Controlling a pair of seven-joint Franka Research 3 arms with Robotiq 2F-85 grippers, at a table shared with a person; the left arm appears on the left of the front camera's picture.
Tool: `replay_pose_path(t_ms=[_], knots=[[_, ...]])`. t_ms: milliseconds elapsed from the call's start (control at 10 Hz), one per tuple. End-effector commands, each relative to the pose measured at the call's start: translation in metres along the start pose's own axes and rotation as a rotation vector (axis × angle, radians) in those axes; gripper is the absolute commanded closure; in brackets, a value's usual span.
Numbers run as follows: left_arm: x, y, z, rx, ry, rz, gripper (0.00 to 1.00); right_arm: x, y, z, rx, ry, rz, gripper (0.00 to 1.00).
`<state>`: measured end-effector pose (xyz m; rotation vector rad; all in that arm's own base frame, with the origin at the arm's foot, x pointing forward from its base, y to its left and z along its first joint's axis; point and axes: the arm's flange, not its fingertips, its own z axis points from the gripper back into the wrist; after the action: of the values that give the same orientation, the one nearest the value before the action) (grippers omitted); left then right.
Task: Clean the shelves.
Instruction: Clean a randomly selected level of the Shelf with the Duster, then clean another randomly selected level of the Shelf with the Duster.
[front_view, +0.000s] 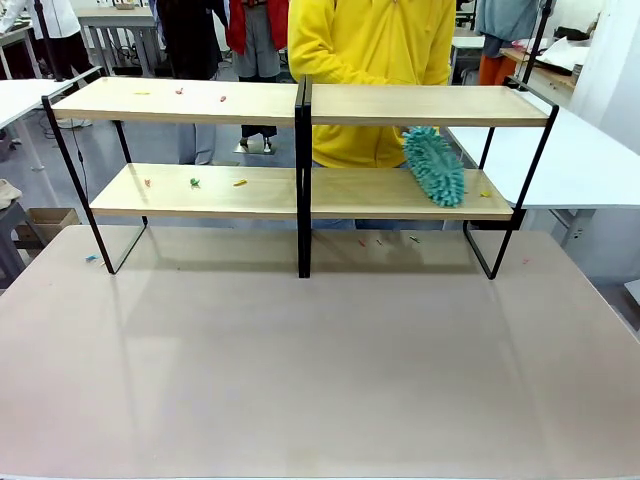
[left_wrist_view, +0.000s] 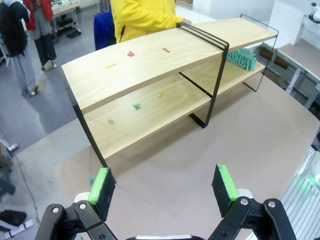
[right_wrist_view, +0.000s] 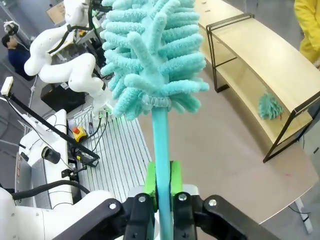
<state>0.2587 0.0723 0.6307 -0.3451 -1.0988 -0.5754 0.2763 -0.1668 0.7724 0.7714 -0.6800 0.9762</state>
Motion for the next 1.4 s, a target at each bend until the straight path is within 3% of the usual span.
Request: replay_pose_path(t_ms=[0, 1100, 1300], knots=[[0.000, 0.000, -0.001, -0.002, -0.008, 0.000, 0.00, 0.005, 0.004, 0.003, 0.004, -0.015, -0.021, 0.88], [0.000, 0.000, -0.001, -0.002, -0.008, 0.000, 0.00, -0.001, 0.000, 0.001, -0.001, 0.000, -0.004, 0.88], [0.000, 0.000, -0.001, -0.002, -0.008, 0.000, 0.00, 0.139, -0.002, -0.084, -0.025, 0.162, 0.038, 0.88]])
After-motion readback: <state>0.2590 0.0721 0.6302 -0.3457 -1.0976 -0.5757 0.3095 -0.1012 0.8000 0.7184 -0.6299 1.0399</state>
